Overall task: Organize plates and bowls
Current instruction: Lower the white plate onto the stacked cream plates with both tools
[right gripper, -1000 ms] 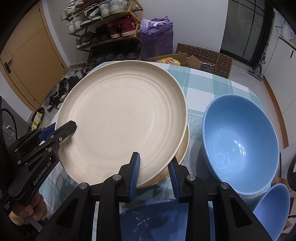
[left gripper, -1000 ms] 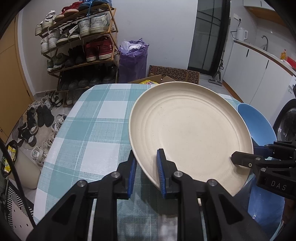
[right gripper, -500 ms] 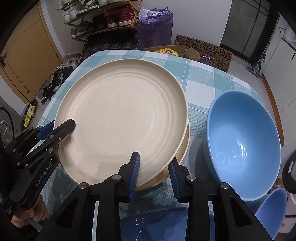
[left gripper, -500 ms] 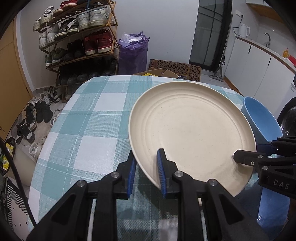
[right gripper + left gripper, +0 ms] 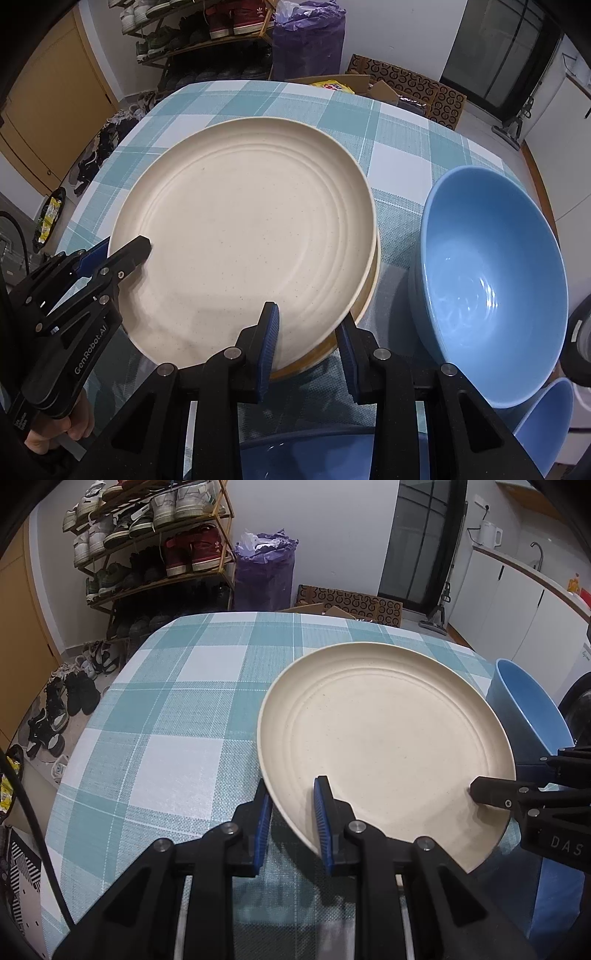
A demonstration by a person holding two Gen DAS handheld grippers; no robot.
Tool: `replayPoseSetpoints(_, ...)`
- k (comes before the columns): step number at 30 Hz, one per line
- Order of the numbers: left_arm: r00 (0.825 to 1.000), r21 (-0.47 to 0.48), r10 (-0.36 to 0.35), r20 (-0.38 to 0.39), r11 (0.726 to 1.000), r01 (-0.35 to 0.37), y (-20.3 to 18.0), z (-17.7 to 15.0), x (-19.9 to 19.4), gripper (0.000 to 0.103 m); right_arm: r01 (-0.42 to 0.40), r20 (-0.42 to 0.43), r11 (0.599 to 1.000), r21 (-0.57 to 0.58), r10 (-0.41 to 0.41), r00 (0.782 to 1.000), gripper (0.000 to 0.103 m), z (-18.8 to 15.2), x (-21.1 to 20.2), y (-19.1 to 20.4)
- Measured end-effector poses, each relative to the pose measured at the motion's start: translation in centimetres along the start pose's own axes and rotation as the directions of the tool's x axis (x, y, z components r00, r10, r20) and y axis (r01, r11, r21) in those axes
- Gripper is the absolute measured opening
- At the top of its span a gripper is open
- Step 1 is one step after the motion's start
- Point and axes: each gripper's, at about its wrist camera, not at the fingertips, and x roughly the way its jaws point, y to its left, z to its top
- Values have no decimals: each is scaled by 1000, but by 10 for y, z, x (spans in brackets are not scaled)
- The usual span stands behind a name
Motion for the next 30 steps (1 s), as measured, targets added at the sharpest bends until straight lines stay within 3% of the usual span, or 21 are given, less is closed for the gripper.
replayPoseSetpoints(30, 1000, 21, 8, -4, 1000, -8, -1, -4, 4, 22, 21, -52, 1000, -12, -22, 998, 32, 9, 9, 1)
